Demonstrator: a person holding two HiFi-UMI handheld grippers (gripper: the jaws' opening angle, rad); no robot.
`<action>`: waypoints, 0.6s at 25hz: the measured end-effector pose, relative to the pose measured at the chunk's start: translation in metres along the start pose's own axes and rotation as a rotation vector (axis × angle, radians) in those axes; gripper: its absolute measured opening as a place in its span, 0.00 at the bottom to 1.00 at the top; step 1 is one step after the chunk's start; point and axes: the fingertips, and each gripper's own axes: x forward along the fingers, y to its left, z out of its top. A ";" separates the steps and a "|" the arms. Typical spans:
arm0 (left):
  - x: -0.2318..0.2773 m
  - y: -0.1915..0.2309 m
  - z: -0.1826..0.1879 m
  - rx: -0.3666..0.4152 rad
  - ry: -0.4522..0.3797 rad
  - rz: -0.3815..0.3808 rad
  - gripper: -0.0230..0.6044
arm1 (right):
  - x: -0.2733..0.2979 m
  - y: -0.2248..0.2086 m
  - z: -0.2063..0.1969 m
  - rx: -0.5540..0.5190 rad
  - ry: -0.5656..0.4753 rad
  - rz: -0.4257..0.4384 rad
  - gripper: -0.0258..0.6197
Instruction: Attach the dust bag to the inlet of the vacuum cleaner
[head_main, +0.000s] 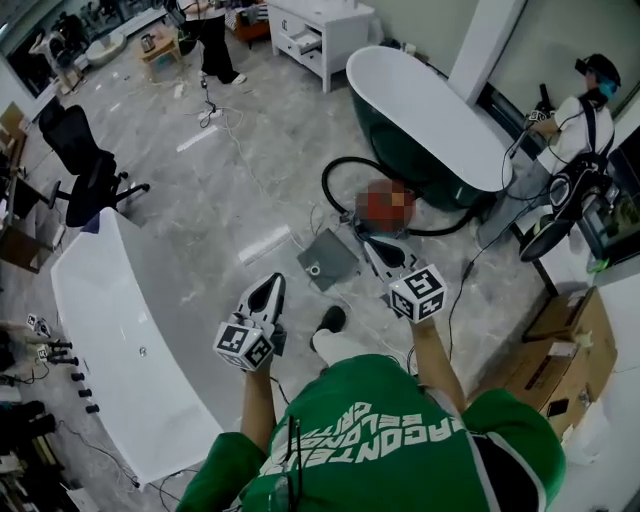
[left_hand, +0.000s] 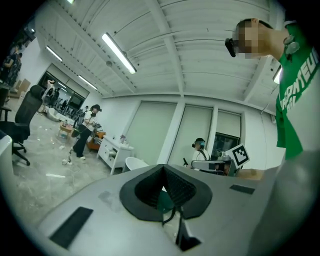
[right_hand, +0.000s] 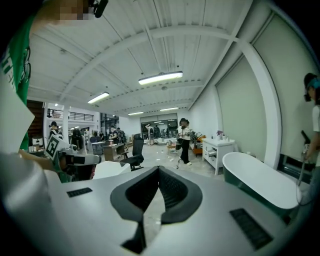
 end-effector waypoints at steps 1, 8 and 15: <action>0.010 0.005 0.001 0.004 0.010 -0.019 0.04 | 0.005 -0.009 0.002 0.010 0.000 -0.016 0.05; 0.082 0.049 0.021 0.009 0.048 -0.097 0.04 | 0.042 -0.064 0.026 0.027 -0.004 -0.087 0.05; 0.158 0.051 0.013 0.020 0.100 -0.200 0.04 | 0.053 -0.127 0.023 0.106 -0.029 -0.160 0.05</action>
